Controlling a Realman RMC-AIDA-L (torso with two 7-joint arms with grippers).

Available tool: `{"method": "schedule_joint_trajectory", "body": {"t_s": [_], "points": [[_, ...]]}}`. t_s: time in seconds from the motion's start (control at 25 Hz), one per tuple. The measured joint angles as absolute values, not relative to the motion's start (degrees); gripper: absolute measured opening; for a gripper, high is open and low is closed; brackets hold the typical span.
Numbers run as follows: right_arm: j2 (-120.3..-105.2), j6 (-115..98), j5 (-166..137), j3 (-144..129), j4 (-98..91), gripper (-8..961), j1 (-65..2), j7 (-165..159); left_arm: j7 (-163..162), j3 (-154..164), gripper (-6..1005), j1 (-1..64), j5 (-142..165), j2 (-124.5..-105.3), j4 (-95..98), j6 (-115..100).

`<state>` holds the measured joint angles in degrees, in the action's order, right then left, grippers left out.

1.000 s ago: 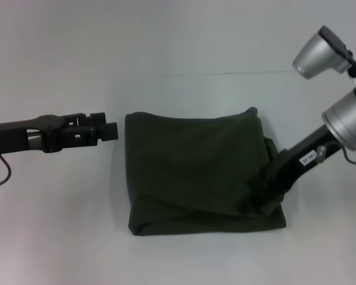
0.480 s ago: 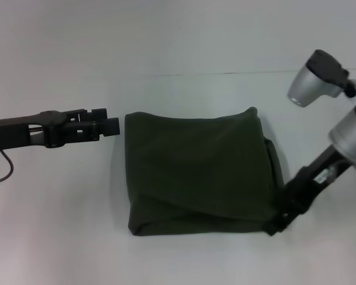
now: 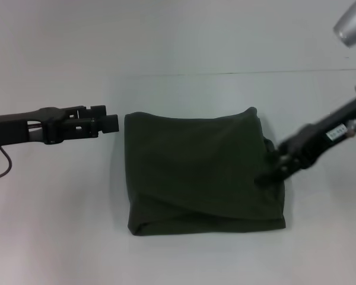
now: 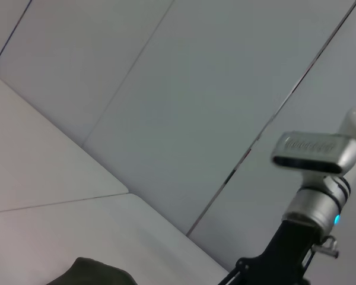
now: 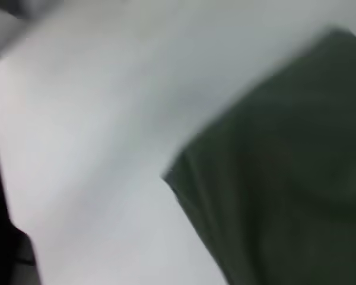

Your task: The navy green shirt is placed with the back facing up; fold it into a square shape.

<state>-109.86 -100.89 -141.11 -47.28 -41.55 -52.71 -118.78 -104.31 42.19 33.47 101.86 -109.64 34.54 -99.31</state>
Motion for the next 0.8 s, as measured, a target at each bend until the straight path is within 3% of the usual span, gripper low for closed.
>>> {"method": "schedule_joint_trajectory", "body": {"t_s": [0.08, 0.32, 0.44, 0.6, 0.8], "points": [[-110.56, -101.21, -138.04, -47.69, -41.00, 938, -53.03, -116.91, -104.41, 42.19, 946, 33.50, 102.05, -109.45, 34.54, -99.47], [-114.94, -98.26, -137.02, -49.60, -39.52, 924, -55.61, -114.33, -105.42, 41.63, 946, 32.50, 102.51, -107.65, 34.23, -100.08], [-116.20, -94.39, -137.57, -50.76, -37.72, 916, -57.50, -114.72, -106.55, 41.60, 946, 31.85, 104.34, -107.51, 34.00, -101.01], [-115.65, -92.65, -137.60, -50.71, -37.72, 908, -57.59, -114.81, -105.14, 41.89, 946, 30.28, 106.54, -110.33, 34.25, -100.83], [-112.34, -92.38, -137.11, -49.14, -37.45, 909, -56.66, -115.25, -100.28, 42.23, 946, 29.20, 108.61, -113.57, 34.11, -99.61]]}}
